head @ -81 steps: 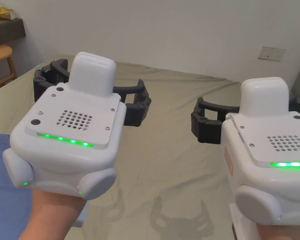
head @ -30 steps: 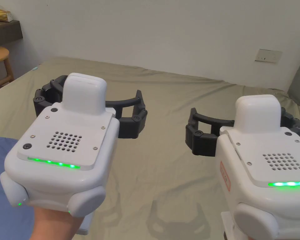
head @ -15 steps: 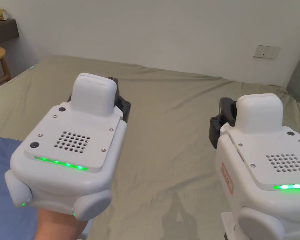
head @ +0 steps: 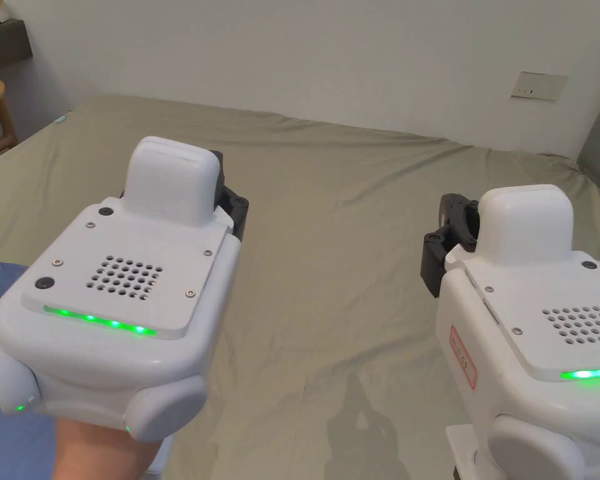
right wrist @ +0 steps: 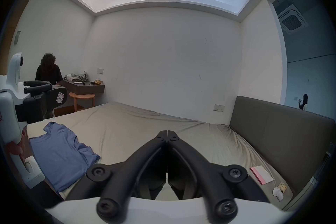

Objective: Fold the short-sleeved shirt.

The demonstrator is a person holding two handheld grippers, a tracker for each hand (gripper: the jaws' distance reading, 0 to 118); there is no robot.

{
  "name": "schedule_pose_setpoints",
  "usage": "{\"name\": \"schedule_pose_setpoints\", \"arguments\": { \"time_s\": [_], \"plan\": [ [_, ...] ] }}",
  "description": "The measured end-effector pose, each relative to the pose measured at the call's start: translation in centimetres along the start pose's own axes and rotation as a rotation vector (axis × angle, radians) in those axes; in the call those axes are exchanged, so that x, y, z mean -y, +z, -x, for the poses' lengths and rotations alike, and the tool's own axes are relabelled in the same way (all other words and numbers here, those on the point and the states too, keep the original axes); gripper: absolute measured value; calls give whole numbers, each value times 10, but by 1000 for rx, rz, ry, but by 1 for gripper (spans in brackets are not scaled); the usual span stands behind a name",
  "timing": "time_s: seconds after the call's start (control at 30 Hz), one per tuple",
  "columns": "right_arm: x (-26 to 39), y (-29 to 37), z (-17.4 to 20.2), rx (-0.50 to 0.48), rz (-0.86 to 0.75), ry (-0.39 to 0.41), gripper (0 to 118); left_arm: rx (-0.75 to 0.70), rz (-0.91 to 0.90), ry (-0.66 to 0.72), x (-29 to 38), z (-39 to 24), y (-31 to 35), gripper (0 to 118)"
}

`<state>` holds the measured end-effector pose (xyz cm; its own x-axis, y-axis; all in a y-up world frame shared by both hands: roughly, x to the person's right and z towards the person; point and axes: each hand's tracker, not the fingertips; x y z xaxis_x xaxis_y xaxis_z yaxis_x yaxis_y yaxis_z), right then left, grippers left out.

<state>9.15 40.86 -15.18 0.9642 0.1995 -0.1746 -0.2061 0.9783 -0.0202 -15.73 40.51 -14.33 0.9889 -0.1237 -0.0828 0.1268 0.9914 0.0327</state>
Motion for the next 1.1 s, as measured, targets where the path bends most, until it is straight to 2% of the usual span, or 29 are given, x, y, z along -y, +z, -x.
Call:
{"name": "schedule_pose_setpoints", "arguments": {
  "time_s": [0.17,0.33,0.63,0.83,1.0,1.1],
  "plan": [
    [-5,-9,21,-68,-18,-5,1,-73,2,-23,-2,23,11,0],
    [-13,-18,63,-207,-52,23,1,-204,11,-60,-4,61,39,0],
    [-15,-25,139,-437,-58,-4,1,-422,69,-73,3,129,82,0],
    [-10,-29,166,-494,-44,19,1,-481,111,-62,19,153,92,0],
    [-5,-37,174,-517,-3,6,1,-488,177,-35,43,170,85,0],
    [-1,-44,178,-507,14,35,1,-483,240,-12,62,180,71,0]
  ]
}}
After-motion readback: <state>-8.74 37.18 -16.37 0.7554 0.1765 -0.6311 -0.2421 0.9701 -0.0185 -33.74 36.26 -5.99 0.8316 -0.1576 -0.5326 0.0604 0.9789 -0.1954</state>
